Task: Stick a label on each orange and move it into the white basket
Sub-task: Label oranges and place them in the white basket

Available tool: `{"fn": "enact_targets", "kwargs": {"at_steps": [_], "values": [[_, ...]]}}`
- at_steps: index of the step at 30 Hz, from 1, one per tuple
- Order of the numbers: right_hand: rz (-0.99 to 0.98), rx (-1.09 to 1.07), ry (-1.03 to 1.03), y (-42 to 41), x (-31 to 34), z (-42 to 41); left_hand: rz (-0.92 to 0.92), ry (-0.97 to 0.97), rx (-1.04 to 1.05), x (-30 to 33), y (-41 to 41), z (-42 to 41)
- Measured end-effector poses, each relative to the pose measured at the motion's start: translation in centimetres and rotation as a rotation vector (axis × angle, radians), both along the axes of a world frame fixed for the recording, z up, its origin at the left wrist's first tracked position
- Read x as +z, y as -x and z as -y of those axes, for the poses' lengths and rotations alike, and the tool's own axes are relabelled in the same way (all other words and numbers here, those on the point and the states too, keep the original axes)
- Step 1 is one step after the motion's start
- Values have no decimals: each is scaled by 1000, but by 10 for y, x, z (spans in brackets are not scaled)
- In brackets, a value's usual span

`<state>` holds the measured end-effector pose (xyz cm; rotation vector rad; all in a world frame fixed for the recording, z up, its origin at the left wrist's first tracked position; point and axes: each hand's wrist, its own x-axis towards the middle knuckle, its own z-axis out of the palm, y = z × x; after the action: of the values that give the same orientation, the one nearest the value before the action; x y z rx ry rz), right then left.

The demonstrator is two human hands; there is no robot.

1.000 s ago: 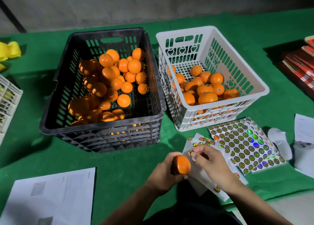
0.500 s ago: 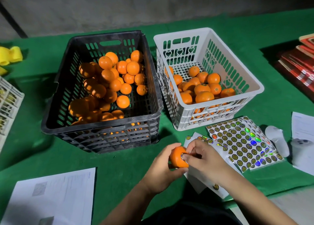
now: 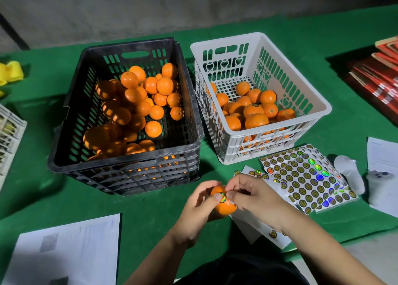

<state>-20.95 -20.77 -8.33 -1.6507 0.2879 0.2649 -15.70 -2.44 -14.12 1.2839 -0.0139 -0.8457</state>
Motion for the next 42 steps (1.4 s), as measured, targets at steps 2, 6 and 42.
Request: {"fn": "enact_targets", "kwargs": {"at_steps": [2,6,42], "values": [[-20,-98,-131,-2,-2,-3,-52,9,18,1,0,3],[-57,-221,-232,-4,-10,-15,-106,74,32,3,0,7],[567,-14,335,-31,36,-18,107,123,97,127,-26,23]]}}
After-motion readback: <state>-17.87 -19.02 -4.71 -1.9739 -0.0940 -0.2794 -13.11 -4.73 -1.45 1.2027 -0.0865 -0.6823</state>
